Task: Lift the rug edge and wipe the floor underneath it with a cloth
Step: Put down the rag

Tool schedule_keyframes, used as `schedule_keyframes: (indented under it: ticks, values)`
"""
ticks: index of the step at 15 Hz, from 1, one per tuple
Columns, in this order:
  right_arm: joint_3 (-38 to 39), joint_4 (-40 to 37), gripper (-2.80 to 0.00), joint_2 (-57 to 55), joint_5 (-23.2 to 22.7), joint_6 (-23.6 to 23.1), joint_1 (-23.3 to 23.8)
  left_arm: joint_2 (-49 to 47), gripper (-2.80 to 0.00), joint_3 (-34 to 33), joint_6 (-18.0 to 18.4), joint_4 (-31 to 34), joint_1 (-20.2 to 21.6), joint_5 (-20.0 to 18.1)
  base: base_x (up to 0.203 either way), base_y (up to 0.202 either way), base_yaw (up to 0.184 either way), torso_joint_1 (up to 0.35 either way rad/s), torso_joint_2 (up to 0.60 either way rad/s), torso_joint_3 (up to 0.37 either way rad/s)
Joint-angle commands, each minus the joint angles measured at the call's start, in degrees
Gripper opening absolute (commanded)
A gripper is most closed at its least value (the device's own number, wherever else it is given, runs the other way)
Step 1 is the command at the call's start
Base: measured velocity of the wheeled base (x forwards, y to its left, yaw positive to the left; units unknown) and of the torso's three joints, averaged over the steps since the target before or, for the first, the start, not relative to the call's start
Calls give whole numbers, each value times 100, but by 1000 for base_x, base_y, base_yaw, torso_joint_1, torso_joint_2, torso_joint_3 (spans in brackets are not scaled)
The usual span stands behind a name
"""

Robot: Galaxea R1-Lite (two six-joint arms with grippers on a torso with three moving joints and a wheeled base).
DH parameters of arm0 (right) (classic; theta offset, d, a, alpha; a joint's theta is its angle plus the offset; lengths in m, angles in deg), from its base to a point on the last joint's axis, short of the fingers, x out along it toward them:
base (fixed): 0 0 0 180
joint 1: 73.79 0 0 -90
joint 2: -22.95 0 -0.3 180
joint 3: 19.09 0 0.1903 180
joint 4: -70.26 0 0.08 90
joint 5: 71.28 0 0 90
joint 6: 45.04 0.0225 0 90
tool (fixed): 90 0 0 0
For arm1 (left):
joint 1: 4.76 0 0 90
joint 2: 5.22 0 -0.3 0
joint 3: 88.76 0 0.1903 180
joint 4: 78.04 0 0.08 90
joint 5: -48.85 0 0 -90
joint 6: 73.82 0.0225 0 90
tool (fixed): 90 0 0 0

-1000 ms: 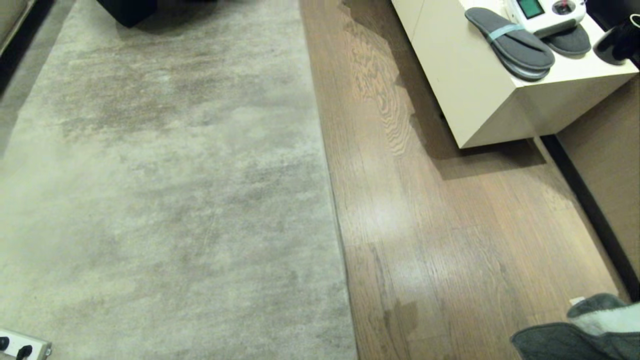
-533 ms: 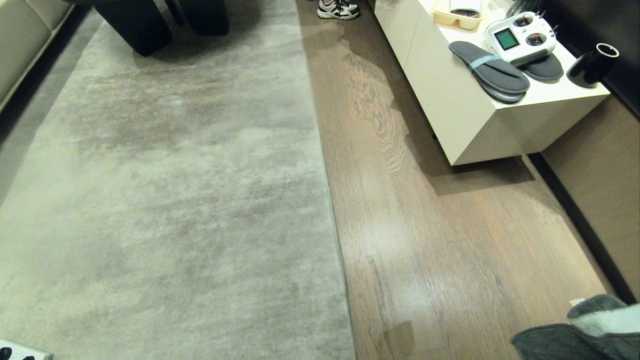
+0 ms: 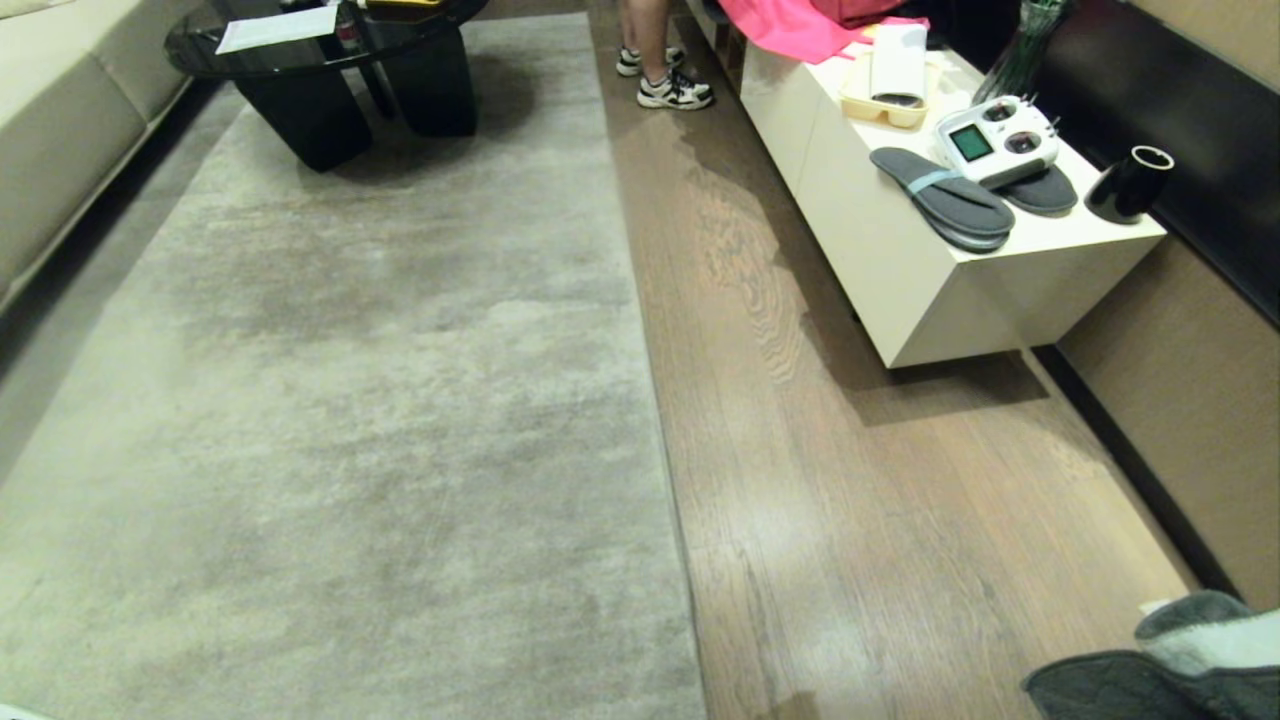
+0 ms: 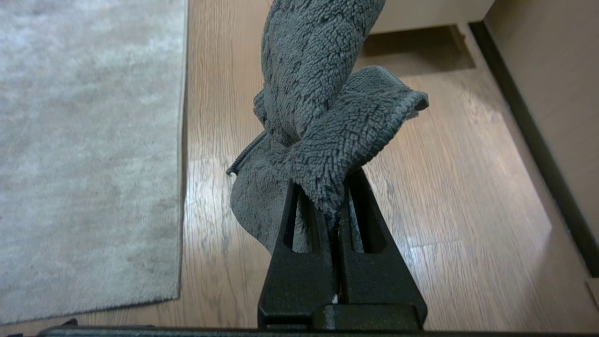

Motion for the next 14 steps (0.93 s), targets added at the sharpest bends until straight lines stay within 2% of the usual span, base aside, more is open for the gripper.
schedule_keyframes:
  ticks: [1, 14]
  values:
    - [0, -1, -280, -14, -4, -2, -1, 0, -280, 0, 16, 8, 0, -8, 0, 0, 0, 7, 7, 203]
    - [0, -1, -280, -7, -4, -2, -1, 0, -280, 0, 7, -1, 0, -1, 0, 0, 0, 2, 1, 206]
